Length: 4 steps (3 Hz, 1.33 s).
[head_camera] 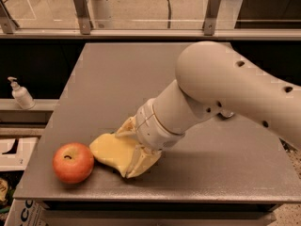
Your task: Move sponge near apple
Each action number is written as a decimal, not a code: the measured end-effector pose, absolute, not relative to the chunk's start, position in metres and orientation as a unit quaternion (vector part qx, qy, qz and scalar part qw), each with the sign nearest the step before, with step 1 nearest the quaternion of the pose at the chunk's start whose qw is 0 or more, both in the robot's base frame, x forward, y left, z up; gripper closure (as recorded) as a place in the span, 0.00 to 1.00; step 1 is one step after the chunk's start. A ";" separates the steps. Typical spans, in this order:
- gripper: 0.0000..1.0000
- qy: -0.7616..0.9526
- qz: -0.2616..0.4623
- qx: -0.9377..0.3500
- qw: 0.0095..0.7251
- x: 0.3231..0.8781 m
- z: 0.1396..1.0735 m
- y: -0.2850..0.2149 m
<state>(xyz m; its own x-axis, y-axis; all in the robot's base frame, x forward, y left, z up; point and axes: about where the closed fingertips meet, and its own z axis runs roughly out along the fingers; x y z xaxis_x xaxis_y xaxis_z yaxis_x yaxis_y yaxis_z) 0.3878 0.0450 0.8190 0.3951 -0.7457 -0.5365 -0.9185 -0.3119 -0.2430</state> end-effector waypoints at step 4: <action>0.00 0.549 0.128 -0.792 0.233 0.397 0.828 0.050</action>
Offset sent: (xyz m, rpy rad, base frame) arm 0.0129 0.0049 0.0003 -0.0770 -0.0186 -0.0497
